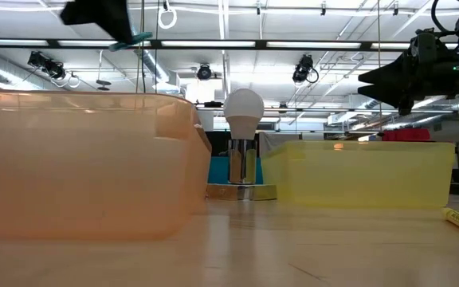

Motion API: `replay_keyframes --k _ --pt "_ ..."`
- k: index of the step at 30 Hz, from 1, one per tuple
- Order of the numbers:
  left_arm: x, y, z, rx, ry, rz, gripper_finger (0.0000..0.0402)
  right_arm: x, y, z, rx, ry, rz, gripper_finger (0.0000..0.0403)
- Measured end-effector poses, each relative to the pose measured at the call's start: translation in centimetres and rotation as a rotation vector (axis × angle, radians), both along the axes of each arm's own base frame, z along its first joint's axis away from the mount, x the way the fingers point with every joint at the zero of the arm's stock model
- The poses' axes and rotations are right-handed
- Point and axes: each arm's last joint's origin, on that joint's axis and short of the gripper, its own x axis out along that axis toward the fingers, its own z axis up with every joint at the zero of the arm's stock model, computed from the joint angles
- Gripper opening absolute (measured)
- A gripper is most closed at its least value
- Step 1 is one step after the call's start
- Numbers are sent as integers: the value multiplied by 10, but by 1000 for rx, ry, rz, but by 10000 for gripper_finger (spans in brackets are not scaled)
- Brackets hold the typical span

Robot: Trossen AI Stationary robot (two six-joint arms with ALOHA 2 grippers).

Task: Pick & Place Markers
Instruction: Put the small blue pen into the yellow bin

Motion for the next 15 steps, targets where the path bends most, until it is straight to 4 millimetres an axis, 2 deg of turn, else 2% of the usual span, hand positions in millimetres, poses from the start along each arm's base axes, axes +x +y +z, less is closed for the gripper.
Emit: replay_keyframes --k 7,15 --pt "39 26 15 70 -47 -61 31 0 0 0 0 0 0 210" --pt "86 47 40 167 -196 -128 30 0 0 0 0 0 0 210"
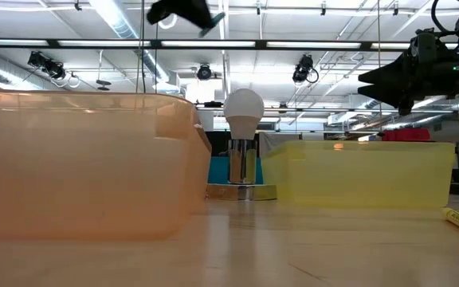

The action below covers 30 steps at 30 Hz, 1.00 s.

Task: Pick & Place Markers
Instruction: Put the small blue pen into the yellow bin

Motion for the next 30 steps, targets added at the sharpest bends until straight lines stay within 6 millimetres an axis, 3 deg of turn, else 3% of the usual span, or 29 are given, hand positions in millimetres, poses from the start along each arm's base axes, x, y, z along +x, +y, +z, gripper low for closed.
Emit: replay_keyframes --k 8,19,30 --pt "33 5 22 132 -207 -80 30 0 0 0 0 0 0 210" --pt "42 1 45 274 -405 -219 30 0 0 0 0 -1 0 210" --pt "43 -5 53 305 -477 -282 30 0 0 0 0 0 0 210"
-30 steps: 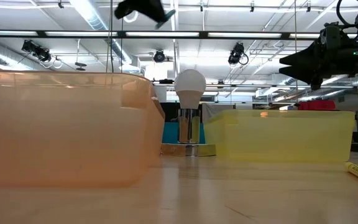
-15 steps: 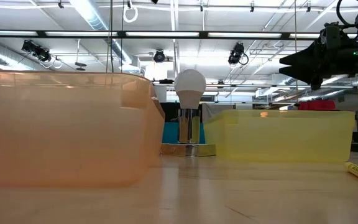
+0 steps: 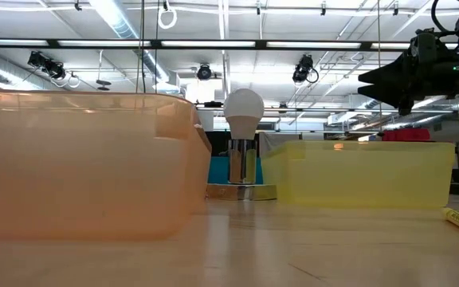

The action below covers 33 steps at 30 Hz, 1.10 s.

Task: Pick & Place Markers
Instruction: Put the small blue pen into the yellow bin

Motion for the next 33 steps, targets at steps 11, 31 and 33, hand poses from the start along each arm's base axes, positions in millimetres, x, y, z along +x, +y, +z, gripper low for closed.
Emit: replay_keyframes --k 11,31,33 --pt "0 -1 0 -2 1 -34 30 0 0 0 0 0 0 210" --pt "0 -2 0 12 -1 -58 30 0 2 6 -4 -63 70 210" --pt "0 -2 0 12 -1 -58 30 0 4 11 -69 -96 115 210"
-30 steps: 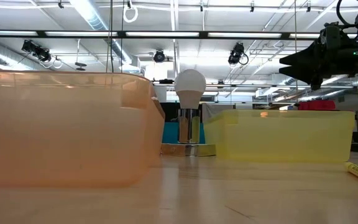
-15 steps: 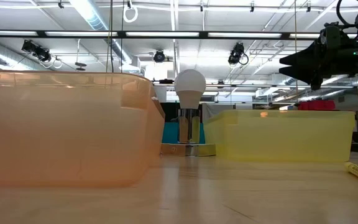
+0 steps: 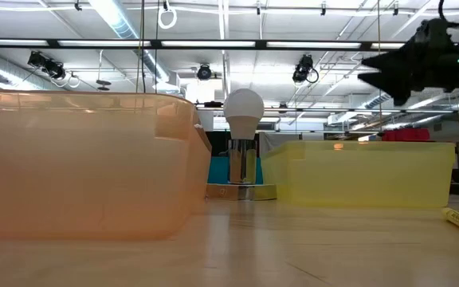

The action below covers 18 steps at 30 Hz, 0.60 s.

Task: Pick & Place Markers
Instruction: Put the small blue pen into the yellow bin

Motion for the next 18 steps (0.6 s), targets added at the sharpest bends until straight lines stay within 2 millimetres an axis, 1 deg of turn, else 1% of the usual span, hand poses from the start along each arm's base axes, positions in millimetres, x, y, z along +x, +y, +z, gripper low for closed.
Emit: replay_keyframes --k 2,5,7,9,13,18 --pt "0 0 0 0 0 0 30 -1 1 6 -61 -53 22 210" --pt "0 0 0 -2 0 0 30 -2 2 12 -90 -103 32 210" --pt "0 0 0 -3 -1 0 30 -3 2 17 -63 -77 34 210" --pt "0 0 0 -12 -3 1 30 -3 3 26 -27 -18 36 210" --pt "0 0 0 -19 -3 -12 30 -6 4 60 3 88 38 210" --pt "0 0 0 -20 -7 -13 30 -5 4 108 105 116 51 210"
